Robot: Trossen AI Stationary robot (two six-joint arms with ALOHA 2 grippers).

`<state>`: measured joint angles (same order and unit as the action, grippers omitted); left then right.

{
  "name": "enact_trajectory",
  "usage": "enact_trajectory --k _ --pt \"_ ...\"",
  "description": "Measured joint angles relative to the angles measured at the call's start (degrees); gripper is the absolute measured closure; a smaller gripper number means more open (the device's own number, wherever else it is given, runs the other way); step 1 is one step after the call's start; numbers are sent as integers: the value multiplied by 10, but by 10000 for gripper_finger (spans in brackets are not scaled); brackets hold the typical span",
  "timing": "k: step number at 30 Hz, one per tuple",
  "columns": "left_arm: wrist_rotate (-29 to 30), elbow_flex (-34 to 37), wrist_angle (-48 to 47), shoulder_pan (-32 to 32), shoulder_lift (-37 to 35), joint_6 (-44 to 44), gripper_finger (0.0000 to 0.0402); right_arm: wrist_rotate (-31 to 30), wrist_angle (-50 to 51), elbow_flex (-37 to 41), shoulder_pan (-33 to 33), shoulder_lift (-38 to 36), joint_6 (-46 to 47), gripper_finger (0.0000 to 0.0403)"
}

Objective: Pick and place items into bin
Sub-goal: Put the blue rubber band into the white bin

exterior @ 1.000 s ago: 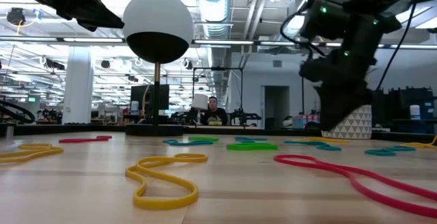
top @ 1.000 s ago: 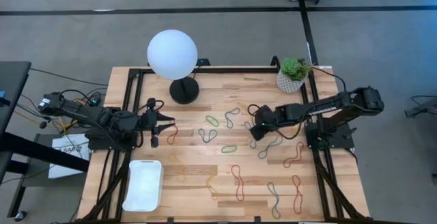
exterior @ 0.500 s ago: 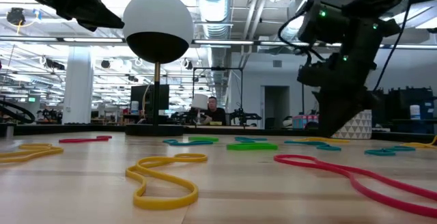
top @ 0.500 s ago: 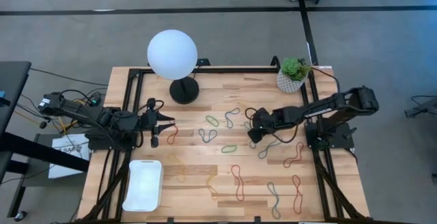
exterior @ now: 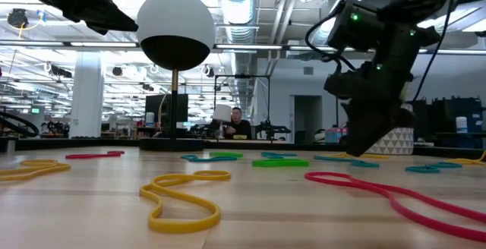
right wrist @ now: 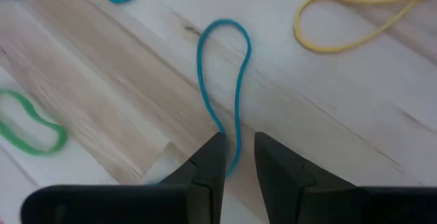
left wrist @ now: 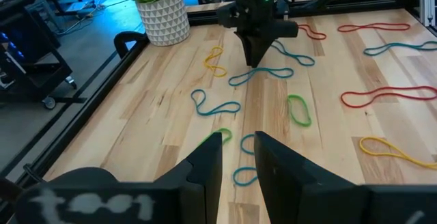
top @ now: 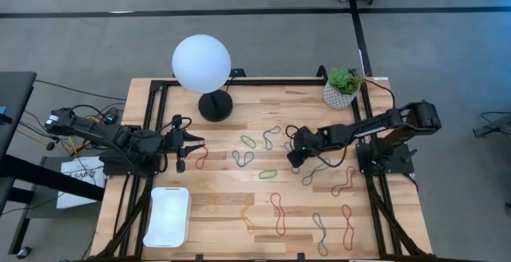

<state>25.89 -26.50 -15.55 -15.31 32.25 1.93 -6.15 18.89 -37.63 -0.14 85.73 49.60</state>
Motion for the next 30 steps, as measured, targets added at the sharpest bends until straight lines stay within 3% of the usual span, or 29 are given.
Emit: enact_trajectory --k 10,23,30 --pt "0 0 0 0 0 -3 324 2 -7 0 12 2 14 332" --pt "0 0 0 0 0 -3 324 -29 -28 -5 21 66 14 334" --pt "0 0 0 0 0 -30 324 -37 -56 0 30 62 4 395"
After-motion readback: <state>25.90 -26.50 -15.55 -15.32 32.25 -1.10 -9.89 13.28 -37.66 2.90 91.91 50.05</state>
